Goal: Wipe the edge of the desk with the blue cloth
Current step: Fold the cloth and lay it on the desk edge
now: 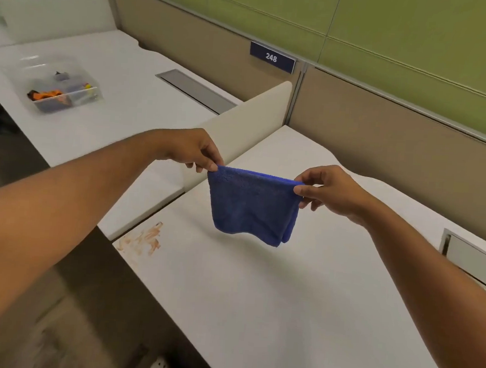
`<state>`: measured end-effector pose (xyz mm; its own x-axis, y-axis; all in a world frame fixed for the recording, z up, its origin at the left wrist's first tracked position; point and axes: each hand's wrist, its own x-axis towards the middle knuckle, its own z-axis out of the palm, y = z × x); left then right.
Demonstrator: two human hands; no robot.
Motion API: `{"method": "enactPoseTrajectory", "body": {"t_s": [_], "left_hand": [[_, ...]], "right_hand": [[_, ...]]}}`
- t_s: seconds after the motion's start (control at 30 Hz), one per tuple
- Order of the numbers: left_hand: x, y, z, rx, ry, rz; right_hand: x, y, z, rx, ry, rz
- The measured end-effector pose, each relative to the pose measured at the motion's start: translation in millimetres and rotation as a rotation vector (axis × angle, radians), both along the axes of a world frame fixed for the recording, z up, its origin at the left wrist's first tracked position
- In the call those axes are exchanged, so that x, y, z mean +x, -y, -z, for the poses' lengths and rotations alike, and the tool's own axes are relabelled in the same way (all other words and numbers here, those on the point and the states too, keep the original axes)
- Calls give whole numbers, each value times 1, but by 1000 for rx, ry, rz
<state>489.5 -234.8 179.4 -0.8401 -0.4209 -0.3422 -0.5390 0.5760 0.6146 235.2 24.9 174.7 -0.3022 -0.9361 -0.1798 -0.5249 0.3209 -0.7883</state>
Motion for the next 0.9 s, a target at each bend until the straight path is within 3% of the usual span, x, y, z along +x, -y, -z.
{"method": "enactPoseTrajectory", "body": {"t_s": [0.47, 0.6, 0.77, 0.9], "left_hand": [[146, 30, 53, -173, -313, -332], [181, 0, 97, -175, -260, -258], [222, -60, 176, -96, -109, -118], [240, -87, 207, -265, -134, -105]], "right_hand": [[119, 103, 47, -166, -94, 160], [147, 77, 83, -161, -143, 154], [192, 13, 158, -9, -151, 95], [212, -19, 191, 40, -176, 92]]}}
